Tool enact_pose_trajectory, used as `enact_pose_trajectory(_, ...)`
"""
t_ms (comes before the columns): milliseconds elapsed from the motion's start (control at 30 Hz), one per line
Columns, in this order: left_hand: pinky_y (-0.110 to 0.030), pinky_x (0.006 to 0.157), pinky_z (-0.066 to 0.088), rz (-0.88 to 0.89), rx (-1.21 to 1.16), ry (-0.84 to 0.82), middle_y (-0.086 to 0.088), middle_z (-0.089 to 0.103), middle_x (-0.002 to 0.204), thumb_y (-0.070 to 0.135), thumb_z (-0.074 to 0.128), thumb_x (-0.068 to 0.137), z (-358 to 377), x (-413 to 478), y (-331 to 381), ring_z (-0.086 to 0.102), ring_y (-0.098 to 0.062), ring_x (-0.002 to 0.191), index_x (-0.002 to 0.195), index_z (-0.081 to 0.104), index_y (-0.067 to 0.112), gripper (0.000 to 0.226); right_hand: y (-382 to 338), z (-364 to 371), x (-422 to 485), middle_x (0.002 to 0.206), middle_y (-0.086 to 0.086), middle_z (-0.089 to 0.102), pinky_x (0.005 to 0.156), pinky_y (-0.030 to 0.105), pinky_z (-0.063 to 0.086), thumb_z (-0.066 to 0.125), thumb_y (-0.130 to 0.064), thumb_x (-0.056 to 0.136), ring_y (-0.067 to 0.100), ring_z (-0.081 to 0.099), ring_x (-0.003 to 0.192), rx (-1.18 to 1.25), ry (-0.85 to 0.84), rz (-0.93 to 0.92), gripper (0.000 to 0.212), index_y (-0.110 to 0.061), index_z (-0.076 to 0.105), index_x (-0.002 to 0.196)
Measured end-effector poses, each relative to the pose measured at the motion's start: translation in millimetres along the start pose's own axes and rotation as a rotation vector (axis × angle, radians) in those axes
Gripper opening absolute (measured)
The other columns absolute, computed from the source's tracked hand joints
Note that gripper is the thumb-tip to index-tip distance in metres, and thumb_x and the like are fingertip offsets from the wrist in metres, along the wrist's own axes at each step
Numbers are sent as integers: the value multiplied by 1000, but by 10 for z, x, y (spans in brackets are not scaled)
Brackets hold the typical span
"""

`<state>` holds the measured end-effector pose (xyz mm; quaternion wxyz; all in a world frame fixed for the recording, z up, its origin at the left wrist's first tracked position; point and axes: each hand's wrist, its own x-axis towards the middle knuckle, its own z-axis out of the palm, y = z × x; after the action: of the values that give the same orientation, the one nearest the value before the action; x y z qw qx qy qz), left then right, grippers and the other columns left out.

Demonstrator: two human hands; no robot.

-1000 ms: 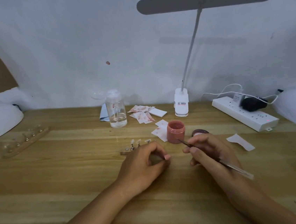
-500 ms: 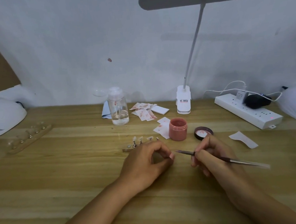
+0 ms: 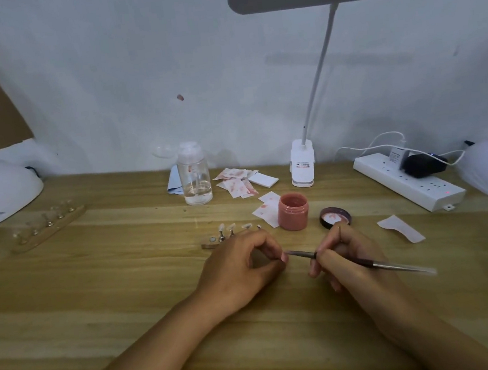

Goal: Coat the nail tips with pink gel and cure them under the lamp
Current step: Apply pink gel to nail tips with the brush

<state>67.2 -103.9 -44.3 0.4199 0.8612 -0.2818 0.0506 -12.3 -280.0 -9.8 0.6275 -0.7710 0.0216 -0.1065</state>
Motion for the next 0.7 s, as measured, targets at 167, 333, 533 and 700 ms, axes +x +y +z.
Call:
enact_pose_trajectory(167,-14,52,29,4,5,8,27,65,88,39,76,81,4,-2,-4,50,11,58,80,67,34,11,9,-5,-1,66,11,69,46,20,39,54,3,87,13,45,49,-3,1,-17,5,1,52,83)
enact_pose_trajectory(333,-12,50,30,19,6,10,28,65,86,40,75,82,10,5,-17,50,11,57,80,66,36,11,16,-8,4,66,11,69,46,19,39,54,3,86,12,46,49,5,5,-15,6,0,52,82)
enact_pose_trajectory(533,-10,51,31,30,2,14,26,65,83,36,77,82,10,5,-23,49,14,56,76,62,39,15,21,-3,5,65,10,69,47,20,39,54,3,87,13,46,51,0,8,-5,6,0,52,82)
enact_pose_trajectory(700,-14,51,29,31,15,10,27,64,86,40,74,83,6,5,-14,49,3,55,80,64,36,11,11,-7,-4,67,12,69,47,21,39,55,3,87,15,45,51,8,14,-17,8,0,51,81)
